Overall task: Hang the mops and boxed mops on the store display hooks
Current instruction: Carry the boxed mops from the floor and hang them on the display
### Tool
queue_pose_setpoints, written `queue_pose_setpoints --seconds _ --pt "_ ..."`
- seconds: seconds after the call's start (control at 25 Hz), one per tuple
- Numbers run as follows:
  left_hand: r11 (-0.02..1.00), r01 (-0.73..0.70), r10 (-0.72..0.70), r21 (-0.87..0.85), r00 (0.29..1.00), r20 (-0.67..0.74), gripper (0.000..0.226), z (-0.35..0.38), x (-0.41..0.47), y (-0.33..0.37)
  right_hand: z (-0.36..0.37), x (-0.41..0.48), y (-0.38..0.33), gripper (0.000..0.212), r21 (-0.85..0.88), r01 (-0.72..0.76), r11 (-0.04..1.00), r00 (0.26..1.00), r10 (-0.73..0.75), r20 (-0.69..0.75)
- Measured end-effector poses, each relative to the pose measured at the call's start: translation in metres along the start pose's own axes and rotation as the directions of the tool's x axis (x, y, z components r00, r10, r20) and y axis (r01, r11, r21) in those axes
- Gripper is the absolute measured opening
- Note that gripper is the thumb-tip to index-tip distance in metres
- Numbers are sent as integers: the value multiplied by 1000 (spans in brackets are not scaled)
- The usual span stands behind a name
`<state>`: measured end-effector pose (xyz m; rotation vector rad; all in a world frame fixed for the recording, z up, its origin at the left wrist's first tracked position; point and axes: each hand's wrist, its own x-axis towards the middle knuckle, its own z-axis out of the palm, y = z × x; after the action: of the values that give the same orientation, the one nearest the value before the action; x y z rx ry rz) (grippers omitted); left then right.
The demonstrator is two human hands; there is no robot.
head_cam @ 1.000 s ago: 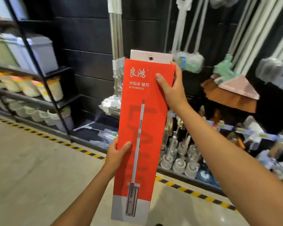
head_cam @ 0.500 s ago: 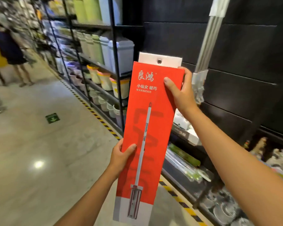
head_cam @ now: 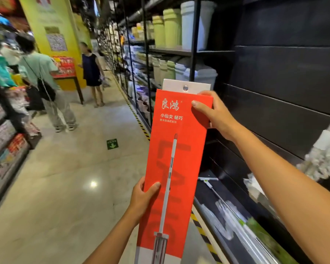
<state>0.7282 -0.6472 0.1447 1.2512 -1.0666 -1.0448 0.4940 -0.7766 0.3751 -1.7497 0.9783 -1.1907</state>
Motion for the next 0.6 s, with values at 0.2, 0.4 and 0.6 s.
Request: queue_pose_setpoints --seconds 0.2,0.4,0.6 --pt "999 -34 32 -39 998 -48 77 -25 90 -1 27 93 7 47 -27 4 1000 997 -1 80" --pt "996 -60 61 -69 998 5 97 -43 203 1 40 189 22 45 -53 -44 998 997 47 68" --pt "991 -51 63 -125 994 94 91 -31 305 0 29 259 46 40 -100 -65 993 997 61 -46"
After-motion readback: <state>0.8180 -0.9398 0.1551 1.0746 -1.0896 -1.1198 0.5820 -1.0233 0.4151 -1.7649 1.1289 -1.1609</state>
